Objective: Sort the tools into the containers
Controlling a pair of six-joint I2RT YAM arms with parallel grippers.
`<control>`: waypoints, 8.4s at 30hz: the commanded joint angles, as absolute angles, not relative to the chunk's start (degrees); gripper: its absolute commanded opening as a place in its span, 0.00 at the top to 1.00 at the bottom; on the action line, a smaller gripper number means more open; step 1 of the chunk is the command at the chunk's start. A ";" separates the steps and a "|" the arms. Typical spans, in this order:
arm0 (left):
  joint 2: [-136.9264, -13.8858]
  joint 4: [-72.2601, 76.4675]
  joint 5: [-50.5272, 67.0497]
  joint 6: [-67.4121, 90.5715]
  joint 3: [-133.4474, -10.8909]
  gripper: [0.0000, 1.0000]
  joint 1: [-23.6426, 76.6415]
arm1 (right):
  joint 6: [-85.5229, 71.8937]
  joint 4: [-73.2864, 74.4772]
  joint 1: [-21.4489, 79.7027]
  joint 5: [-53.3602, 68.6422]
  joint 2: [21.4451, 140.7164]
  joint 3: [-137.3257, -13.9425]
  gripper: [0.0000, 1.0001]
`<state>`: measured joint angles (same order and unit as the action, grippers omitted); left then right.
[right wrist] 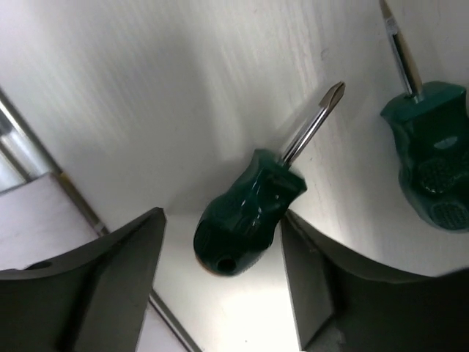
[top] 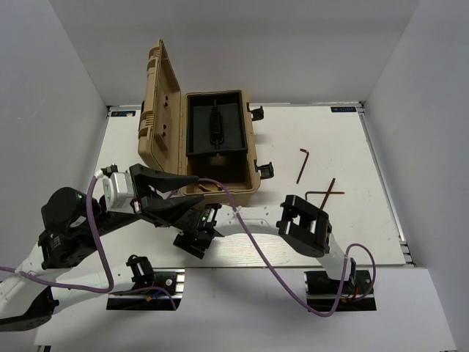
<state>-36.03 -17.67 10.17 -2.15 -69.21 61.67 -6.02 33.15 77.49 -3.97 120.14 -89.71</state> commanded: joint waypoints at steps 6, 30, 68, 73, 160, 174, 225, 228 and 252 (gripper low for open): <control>-34.54 -18.46 10.99 -2.55 -69.35 0.48 61.44 | -7.03 33.49 77.61 -6.77 122.96 -92.11 0.50; -34.01 -18.54 10.99 -3.08 -69.26 0.67 61.44 | 24.10 60.04 67.08 16.46 89.84 -97.22 1.00; -35.25 -33.93 1.41 5.71 -57.83 0.46 61.44 | -2.20 22.94 39.73 21.53 126.48 -129.12 0.28; -34.10 -32.09 2.02 4.49 -59.15 0.45 61.44 | -1.58 23.38 39.38 22.50 123.40 -127.97 0.26; -20.83 -30.15 5.54 -1.49 -61.35 0.56 61.44 | 45.70 26.54 74.10 -2.11 119.35 -88.15 0.41; -20.83 -30.15 5.54 -2.02 -61.87 0.56 61.44 | 47.73 33.31 74.44 4.04 116.46 -84.91 0.47; -17.58 -31.20 6.06 -1.49 -60.29 0.56 61.44 | 44.12 35.95 71.19 -1.06 124.28 -95.89 0.42; -17.58 -31.20 6.06 -1.49 -60.29 0.56 61.44 | 44.21 36.73 71.28 -0.62 124.28 -94.66 0.44; -18.63 -31.20 6.59 -2.02 -60.82 0.56 61.44 | 43.68 45.62 71.63 3.78 123.66 -93.16 0.45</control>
<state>-17.63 -30.26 5.63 -1.58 -60.16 61.60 43.99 40.56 71.33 1.45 122.65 -93.89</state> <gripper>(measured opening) 0.438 0.549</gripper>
